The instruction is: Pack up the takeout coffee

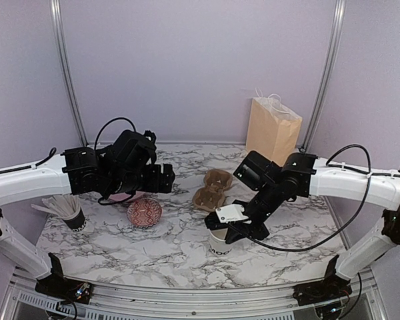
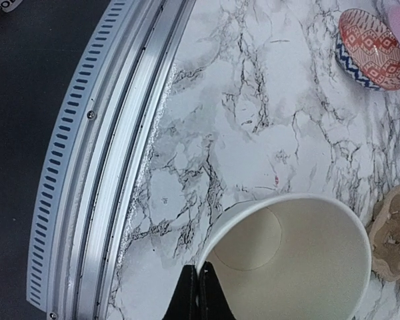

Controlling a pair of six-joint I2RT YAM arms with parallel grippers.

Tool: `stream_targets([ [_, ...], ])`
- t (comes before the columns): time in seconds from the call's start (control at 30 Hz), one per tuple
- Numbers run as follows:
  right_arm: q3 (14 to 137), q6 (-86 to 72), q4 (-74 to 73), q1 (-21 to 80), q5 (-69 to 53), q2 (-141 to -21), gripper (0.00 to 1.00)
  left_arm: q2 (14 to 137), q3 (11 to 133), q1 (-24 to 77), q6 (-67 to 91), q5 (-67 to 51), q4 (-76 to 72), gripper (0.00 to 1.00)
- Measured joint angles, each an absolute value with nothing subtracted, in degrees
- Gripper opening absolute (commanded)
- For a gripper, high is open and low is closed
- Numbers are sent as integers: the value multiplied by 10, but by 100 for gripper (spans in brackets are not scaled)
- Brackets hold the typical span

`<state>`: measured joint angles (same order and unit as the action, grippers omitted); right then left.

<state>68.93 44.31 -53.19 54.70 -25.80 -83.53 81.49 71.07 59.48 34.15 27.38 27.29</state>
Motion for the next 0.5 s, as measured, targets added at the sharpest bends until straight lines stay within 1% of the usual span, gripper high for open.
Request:
stream_targets([
  [0.33,678,443,-510,567,-266,-871,0,797,701,588,352,269,273,99],
  [0.5,668,443,-502,570,-269,-880,3,797,701,588,353,264,273,99],
])
